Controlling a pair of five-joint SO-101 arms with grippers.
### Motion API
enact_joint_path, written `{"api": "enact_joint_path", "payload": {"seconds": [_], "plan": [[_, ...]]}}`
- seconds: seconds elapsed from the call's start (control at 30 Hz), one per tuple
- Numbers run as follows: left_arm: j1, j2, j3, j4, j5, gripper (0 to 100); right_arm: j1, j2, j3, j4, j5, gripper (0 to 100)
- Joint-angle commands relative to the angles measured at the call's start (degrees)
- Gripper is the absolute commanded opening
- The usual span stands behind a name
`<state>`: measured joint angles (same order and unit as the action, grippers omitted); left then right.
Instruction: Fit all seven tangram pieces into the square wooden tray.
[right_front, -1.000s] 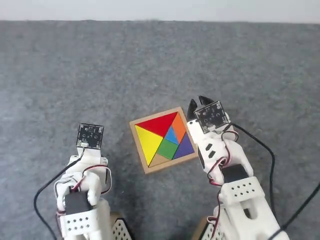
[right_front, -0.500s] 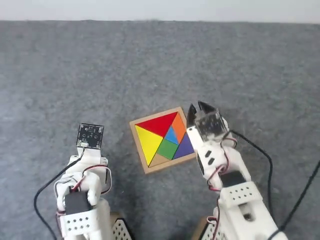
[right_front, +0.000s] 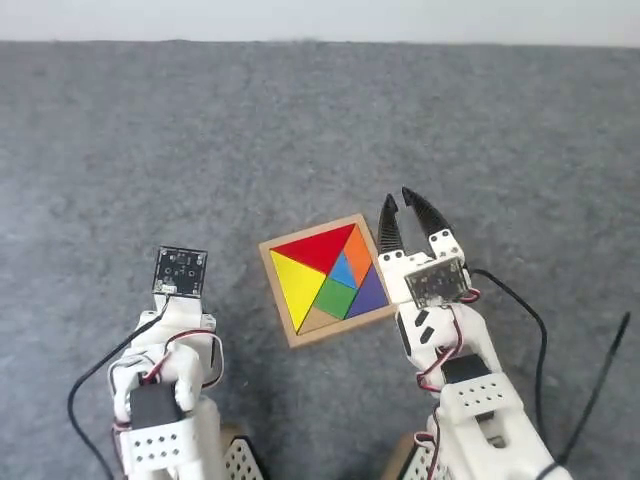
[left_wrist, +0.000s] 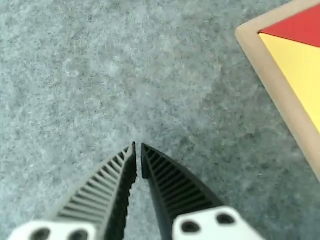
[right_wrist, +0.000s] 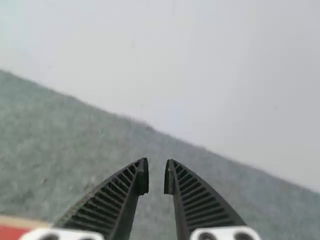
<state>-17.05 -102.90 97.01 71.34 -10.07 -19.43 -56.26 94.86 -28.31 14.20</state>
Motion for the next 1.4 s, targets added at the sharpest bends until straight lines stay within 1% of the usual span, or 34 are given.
{"api": "enact_joint_path", "payload": {"seconds": [0.0, 0.07, 0.17, 0.23, 0.4, 0.5, 0.63, 0.77, 0.97, 1.23, 1.37], "plan": [[0.4, 0.5, -0.5, 0.2, -0.6, 2, -1.6, -0.8, 1.0, 9.5, 0.8, 6.6], [0.4, 0.5, -0.5, 0.2, -0.6, 2, -1.8, -1.1, 1.0, 13.9, 0.8, 6.6], [0.4, 0.5, -0.5, 0.2, -0.6, 2, -1.9, -1.4, 1.0, 16.5, 0.7, 6.6], [0.4, 0.5, -0.5, 0.2, -0.6, 2, -2.0, -1.5, 1.0, 15.9, 0.7, 6.6], [0.4, 0.5, -0.5, 0.2, -0.6, 2, -1.9, -1.1, 1.0, 10.1, 0.5, 6.6], [0.4, 0.5, -0.5, 0.2, -0.6, 2, -2.2, -0.8, 1.0, 10.0, 0.4, 6.6], [0.4, 0.5, -0.5, 0.2, -0.6, 2, -4.5, -0.8, 1.0, 10.5, 0.7, 6.6], [0.4, 0.5, -0.5, 0.2, -0.6, 2, -4.4, -0.8, 1.0, 19.6, 0.8, 6.6], [0.4, 0.5, -0.5, 0.2, -0.6, 2, -4.8, -1.7, 0.6, 41.6, 0.7, 6.6], [0.4, 0.5, -0.5, 0.2, -0.6, 2, -4.6, -5.8, 1.1, 45.0, 0.8, 6.6], [0.4, 0.5, -0.5, 0.2, -0.6, 2, -4.6, -5.8, 1.1, 45.1, 0.8, 6.6]]}}
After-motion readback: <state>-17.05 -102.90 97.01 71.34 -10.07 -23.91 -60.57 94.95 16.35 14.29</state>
